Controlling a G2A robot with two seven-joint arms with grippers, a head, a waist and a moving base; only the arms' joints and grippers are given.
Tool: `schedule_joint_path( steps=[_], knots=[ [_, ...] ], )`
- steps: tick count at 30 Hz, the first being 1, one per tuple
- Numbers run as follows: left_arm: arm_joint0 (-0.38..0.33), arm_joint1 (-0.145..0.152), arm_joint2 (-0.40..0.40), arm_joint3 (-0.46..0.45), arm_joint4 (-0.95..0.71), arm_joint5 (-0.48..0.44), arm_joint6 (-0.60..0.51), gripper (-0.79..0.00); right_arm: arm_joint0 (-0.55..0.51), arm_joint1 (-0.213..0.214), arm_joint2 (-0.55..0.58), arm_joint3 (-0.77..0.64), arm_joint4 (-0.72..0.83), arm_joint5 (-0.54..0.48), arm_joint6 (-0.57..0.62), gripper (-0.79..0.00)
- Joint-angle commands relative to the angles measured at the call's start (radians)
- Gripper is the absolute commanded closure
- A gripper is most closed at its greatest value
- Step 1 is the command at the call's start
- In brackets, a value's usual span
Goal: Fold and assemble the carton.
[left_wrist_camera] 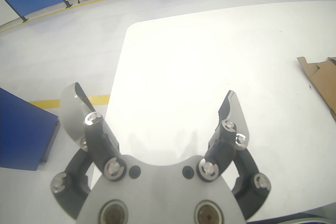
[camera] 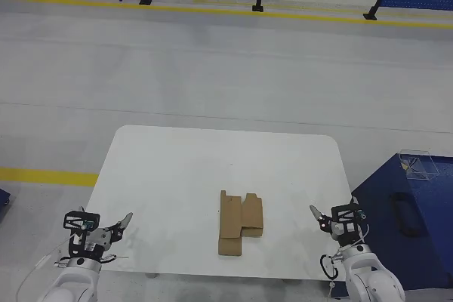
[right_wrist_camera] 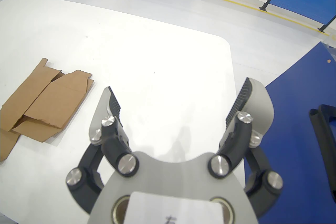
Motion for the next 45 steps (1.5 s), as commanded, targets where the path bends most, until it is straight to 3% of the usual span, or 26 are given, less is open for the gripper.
schedule_joint_path(
  steps=[1, 28, 30, 31, 34, 37, 39, 41, 45],
  knots=[
    [0.000, 0.000, 0.000, 0.000, 0.000, 0.000, 0.000, -0.785, 0.000, 0.000, 0.000, 0.000, 0.000, 0.000, 0.000, -0.785],
    [0.000, 0.000, 0.000, 0.000, 0.000, 0.000, 0.000, -0.785, -0.003, -0.001, -0.002, 0.009, 0.012, 0.000, 0.020, -0.785],
    [0.000, 0.000, 0.000, 0.000, 0.000, 0.000, 0.000, -0.785, 0.024, -0.003, -0.012, -0.002, 0.131, -0.054, 0.166, -0.785],
    [0.000, 0.000, 0.000, 0.000, 0.000, 0.000, 0.000, -0.785, 0.037, -0.002, -0.010, -0.009, 0.257, -0.142, 0.253, -0.785],
    [0.000, 0.000, 0.000, 0.000, 0.000, 0.000, 0.000, -0.785, 0.118, 0.010, 0.044, 0.048, 0.784, -0.366, 0.651, -0.785],
    [0.000, 0.000, 0.000, 0.000, 0.000, 0.000, 0.000, -0.785, 0.282, 0.030, 0.066, 0.218, 1.305, -0.367, 1.152, -0.785],
    [0.000, 0.000, 0.000, 0.000, 0.000, 0.000, 0.000, -0.785, 0.411, 0.037, 0.052, 0.375, 1.506, -0.315, 1.362, -0.785],
    [0.000, 0.000, 0.000, 0.000, 0.000, 0.000, 0.000, -0.785, 0.521, 0.036, 0.005, 0.534, 1.585, -0.318, 1.467, -0.785],
    [0.000, 0.000, 0.000, 0.000, 0.000, 0.000, 0.000, -0.785, 0.681, 0.012, -0.130, 0.791, 1.657, -0.341, 1.479, -0.785]
  ],
)
